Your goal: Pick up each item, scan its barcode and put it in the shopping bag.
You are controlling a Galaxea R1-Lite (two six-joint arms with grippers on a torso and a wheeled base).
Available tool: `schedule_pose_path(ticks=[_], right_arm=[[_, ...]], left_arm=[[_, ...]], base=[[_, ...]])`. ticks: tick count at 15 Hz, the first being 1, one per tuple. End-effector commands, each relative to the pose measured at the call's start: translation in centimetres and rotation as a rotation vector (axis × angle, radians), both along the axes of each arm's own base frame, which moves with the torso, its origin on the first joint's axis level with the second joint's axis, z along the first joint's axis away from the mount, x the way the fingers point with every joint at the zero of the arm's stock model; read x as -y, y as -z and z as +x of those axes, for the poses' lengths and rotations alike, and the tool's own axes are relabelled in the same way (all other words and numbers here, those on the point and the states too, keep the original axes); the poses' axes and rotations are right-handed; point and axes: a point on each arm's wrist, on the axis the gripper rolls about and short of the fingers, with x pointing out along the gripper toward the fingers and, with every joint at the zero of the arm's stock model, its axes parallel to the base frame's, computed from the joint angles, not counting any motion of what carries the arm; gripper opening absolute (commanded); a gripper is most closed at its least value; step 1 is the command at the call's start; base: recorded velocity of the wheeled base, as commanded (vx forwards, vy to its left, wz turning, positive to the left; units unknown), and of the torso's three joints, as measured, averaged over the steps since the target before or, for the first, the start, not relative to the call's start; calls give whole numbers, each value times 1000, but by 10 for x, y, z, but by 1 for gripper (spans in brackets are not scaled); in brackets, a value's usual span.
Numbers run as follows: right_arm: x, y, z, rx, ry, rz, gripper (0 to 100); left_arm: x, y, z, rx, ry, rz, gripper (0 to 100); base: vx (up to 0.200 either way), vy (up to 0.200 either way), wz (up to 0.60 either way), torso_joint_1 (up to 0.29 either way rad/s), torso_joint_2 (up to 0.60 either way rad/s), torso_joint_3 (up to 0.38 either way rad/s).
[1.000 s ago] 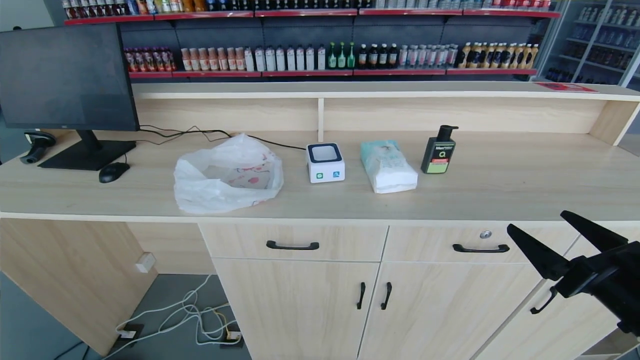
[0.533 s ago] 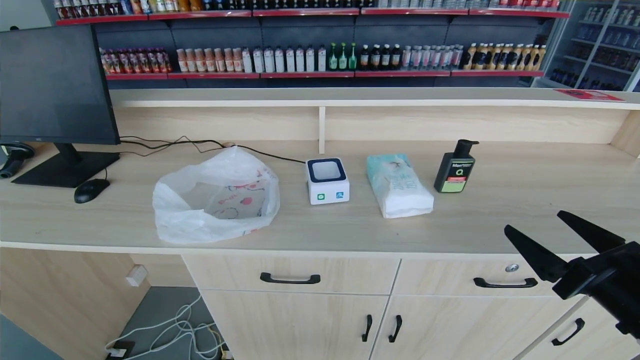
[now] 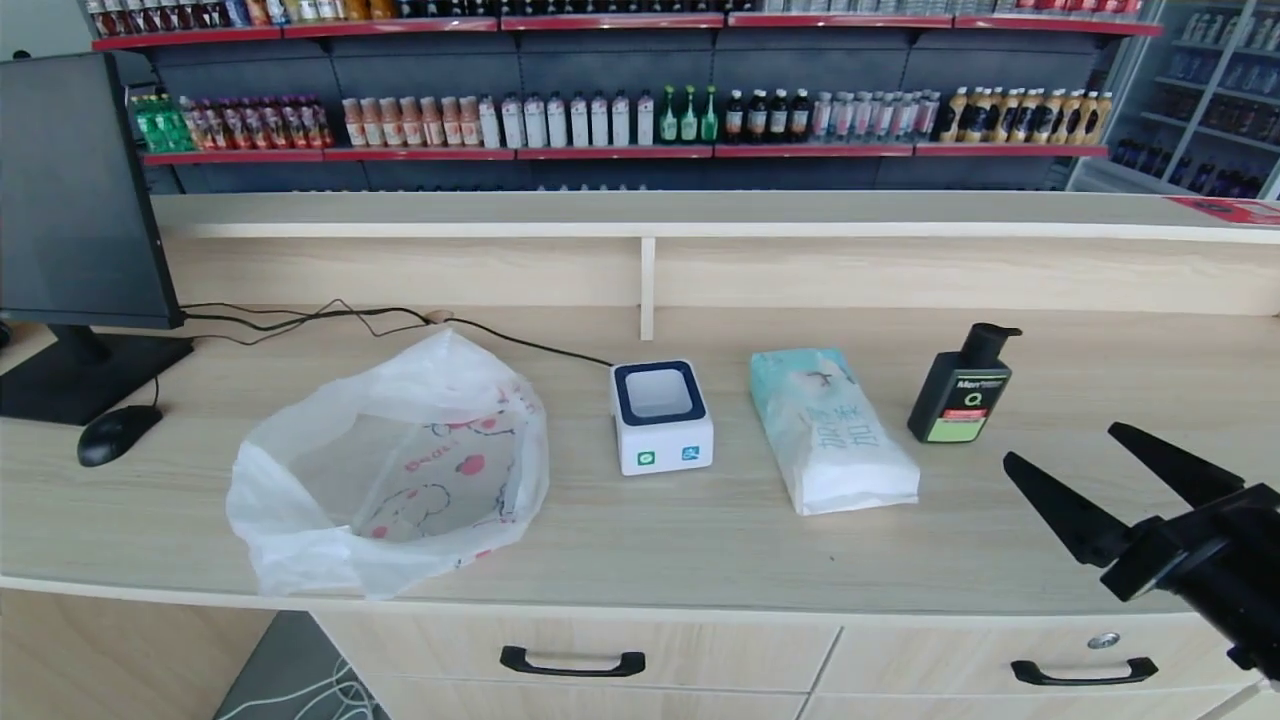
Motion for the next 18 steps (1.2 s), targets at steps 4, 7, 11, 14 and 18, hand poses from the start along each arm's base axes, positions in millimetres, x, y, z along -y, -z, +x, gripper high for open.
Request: schedule_pose_path(ticks=[4,7,11,14,18], right_arm=[[0,0,0,-2,-1,-1,100],[-1,6,7,-35,0,-9,100],[-10,7,19,-46,-88,-18,100],[-22,5,41,-42,-130,4,100],[-39,-7,80,0,-206,103,100]], left_arm=[[0,0,0,0,1,-1,100],[0,0,0,0,0,-1,100],[0,0,0,0,-2,-3,100],[0,0,0,0,0,-3,100],[0,0,0,0,-2,-3,100]], base=[[0,0,0,0,0,0],[0,0,0,0,0,0],[0,0,0,0,0,0],[0,0,0,0,0,0],[0,0,0,0,0,0]])
